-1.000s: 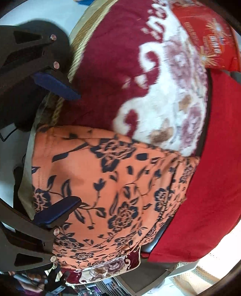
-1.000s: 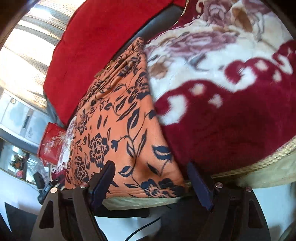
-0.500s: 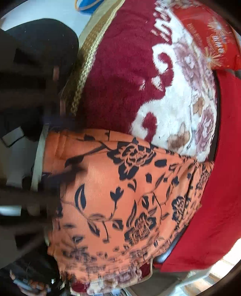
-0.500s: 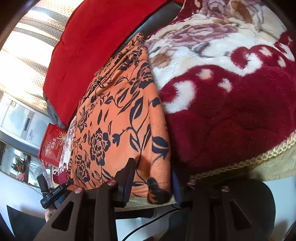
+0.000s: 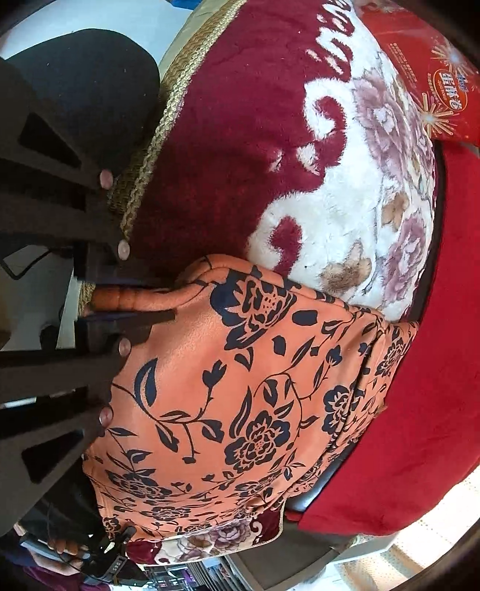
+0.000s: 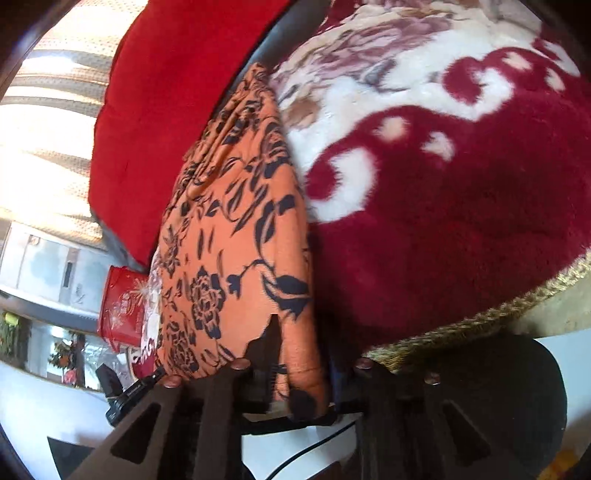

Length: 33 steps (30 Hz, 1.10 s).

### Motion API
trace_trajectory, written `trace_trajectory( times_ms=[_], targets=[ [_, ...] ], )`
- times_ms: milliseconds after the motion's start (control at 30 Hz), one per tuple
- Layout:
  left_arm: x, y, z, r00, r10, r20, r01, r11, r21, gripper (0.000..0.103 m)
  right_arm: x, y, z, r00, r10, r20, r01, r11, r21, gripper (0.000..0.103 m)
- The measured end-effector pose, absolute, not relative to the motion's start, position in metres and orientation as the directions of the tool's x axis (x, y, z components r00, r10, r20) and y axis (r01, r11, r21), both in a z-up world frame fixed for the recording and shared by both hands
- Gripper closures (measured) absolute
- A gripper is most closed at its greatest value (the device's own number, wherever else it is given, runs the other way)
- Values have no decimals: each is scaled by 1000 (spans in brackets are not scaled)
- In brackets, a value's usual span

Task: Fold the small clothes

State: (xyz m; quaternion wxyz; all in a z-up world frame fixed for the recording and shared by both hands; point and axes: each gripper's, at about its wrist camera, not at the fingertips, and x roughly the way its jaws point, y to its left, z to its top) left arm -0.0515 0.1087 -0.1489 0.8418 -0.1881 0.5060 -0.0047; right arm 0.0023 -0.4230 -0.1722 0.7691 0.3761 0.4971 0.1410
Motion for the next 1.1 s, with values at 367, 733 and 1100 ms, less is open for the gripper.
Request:
trace_trajectory(
  times_ms=[367, 733, 1100],
  targets=[
    [-58, 118, -110, 560, -218, -799, -136, 928, -348, 96, 6, -432, -144, 519, 650, -555, 126, 585, 801, 95],
    [-39, 126, -155, 446, -231, -865, -211, 912, -352, 96, 14, -436, -175, 502, 671, -546, 211, 517, 829, 95],
    [56, 128, -24, 676, -304, -672, -10, 907, -420, 96, 124, -433, -97, 561, 748, -354, 8, 423, 906, 95]
  ],
)
